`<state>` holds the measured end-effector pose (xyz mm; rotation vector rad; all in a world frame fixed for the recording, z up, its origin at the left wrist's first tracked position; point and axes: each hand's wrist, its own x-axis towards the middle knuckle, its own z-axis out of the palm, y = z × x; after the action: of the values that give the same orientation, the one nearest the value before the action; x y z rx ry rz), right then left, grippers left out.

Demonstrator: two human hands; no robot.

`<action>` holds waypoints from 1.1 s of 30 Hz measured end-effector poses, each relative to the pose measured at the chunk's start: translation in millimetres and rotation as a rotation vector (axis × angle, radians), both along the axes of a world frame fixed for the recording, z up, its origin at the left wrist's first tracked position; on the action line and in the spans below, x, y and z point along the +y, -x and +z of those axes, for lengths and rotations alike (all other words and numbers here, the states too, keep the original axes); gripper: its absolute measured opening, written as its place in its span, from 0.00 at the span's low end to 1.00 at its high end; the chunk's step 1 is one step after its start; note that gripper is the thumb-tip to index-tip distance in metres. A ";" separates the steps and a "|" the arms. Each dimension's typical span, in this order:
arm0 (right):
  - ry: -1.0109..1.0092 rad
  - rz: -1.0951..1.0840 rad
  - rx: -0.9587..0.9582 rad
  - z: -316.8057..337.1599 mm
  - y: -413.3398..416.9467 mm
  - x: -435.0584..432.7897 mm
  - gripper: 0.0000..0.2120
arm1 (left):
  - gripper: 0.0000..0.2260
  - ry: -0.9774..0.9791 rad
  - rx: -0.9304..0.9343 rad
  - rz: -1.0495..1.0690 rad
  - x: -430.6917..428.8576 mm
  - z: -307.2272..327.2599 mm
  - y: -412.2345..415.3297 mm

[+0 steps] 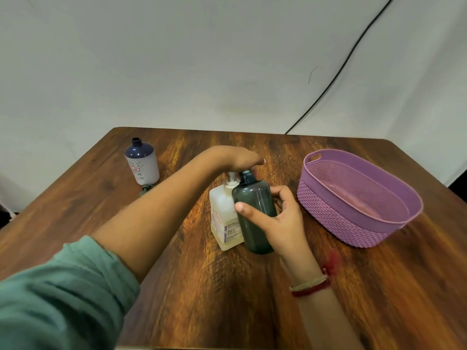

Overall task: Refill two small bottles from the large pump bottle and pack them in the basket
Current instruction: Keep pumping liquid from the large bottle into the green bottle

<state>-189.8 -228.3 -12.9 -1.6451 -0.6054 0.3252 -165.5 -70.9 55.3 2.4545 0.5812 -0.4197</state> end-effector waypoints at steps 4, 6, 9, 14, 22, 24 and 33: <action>0.005 0.003 0.023 -6.8 -0.5 0.8 0.29 | 0.21 0.011 -0.021 0.037 -0.4 -9.0 0.7; 0.000 0.002 0.027 -6.3 -0.3 1.5 0.29 | 0.22 0.013 -0.019 0.034 -1.0 -5.9 1.0; -0.011 0.013 0.014 -1.9 -1.5 2.3 0.27 | 0.22 -0.027 0.002 0.036 2.2 -0.2 -1.8; -0.038 0.028 -0.002 -3.2 -3.1 1.6 0.27 | 0.19 -0.060 -0.022 0.025 6.0 -6.2 -4.9; -0.028 0.011 0.010 -1.0 -2.0 1.8 0.27 | 0.16 -0.103 0.012 -0.038 4.2 -1.5 -4.1; -0.032 0.004 0.003 1.1 -1.7 2.1 0.28 | 0.18 -0.126 0.013 -0.036 5.9 2.4 -7.5; -0.028 -0.002 0.028 -3.2 3.5 2.5 0.27 | 0.20 -0.038 -0.012 0.025 0.5 -5.4 2.1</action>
<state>-193.3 -225.8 -16.2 -1.6119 -0.5848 0.3360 -167.6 -70.4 50.0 2.4818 0.6202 -0.3868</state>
